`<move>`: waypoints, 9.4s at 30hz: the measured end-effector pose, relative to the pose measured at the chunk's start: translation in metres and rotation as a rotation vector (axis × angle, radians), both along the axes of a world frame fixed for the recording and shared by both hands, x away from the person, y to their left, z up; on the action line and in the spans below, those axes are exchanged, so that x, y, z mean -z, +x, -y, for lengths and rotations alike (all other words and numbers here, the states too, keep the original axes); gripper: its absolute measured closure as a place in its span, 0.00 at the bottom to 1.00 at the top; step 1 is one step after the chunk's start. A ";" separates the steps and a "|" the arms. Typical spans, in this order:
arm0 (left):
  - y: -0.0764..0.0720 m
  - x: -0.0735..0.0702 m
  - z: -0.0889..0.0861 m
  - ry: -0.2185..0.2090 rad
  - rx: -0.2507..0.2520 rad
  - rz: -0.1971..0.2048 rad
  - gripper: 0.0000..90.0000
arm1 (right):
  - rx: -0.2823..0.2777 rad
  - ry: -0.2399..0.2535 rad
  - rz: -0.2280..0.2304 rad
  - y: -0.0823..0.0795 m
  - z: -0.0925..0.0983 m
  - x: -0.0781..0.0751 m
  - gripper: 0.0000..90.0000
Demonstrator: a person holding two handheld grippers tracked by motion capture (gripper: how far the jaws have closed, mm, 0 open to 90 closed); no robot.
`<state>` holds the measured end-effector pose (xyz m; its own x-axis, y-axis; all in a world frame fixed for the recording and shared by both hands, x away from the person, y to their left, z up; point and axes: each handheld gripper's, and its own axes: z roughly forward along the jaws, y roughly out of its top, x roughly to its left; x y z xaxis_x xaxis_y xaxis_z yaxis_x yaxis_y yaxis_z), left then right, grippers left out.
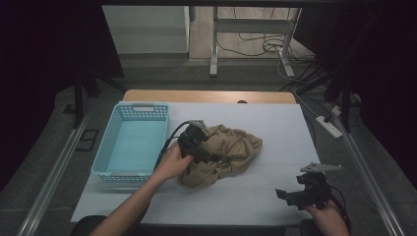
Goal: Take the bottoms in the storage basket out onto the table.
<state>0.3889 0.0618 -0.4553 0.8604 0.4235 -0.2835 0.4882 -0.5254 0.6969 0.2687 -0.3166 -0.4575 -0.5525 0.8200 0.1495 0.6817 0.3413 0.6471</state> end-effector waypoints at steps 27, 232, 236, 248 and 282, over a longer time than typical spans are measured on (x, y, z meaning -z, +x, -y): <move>-0.011 -0.014 -0.010 -0.021 -0.008 0.018 0.01 | 0.002 0.000 -0.003 0.000 0.000 0.000 0.01; -0.115 -0.009 -0.156 -0.133 -0.264 0.018 0.00 | 0.005 -0.024 0.022 -0.002 -0.002 -0.001 0.01; -0.118 -0.008 -0.158 -0.134 -0.270 0.019 0.00 | 0.004 -0.024 0.023 -0.002 -0.002 -0.001 0.01; -0.127 -0.005 -0.169 -0.143 -0.302 0.011 0.00 | 0.005 -0.024 0.026 -0.002 -0.003 -0.001 0.01; -0.151 0.004 -0.198 -0.185 -0.362 -0.005 0.00 | 0.004 -0.029 0.030 -0.002 -0.003 -0.001 0.01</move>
<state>0.2379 0.2595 -0.4593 0.6634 0.6405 -0.3870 0.6223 -0.1850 0.7606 0.2663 -0.3138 -0.4563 -0.5534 0.8258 0.1088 0.6631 0.3578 0.6575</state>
